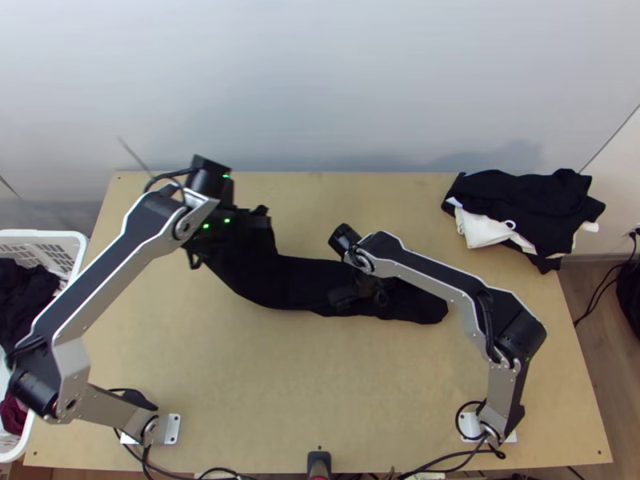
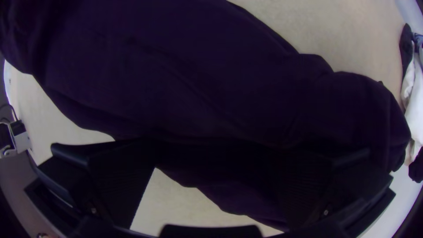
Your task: Fold the t-shirt
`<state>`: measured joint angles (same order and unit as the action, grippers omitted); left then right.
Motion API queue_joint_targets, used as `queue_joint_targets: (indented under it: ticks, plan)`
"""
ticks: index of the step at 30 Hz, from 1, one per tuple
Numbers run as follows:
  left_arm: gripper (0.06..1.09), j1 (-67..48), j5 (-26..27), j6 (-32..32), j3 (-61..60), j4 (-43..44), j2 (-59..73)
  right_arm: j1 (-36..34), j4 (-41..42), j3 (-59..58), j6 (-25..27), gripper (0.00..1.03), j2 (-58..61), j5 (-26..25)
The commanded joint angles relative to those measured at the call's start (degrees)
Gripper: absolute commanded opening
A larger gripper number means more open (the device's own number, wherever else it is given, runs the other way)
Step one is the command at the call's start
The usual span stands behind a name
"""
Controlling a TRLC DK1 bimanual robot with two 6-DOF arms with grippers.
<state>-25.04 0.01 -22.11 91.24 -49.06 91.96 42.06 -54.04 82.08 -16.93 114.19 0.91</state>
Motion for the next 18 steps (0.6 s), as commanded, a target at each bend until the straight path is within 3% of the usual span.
queue_joint_targets:
  ticks: [1,9,11,18]
  plan:
    - [0.1,-4.7,0.3,-0.3,7.6,-1.9,4.9,-5.7,0.1,-0.1,-0.4,0.99,-3.7,2.0]
    - [0.1,-9.0,0.3,-0.7,13.2,-3.0,7.9,-17.7,-10.9,9.4,1.4,0.99,-16.9,8.1]
    - [0.1,-9.9,0.3,-0.7,14.6,-3.1,8.9,-19.1,-12.5,11.1,2.1,0.99,-18.5,10.6]
    - [0.1,-13.3,1.5,-1.7,20.3,-4.0,12.5,-20.5,-17.1,16.4,-0.1,0.99,-22.1,11.4]
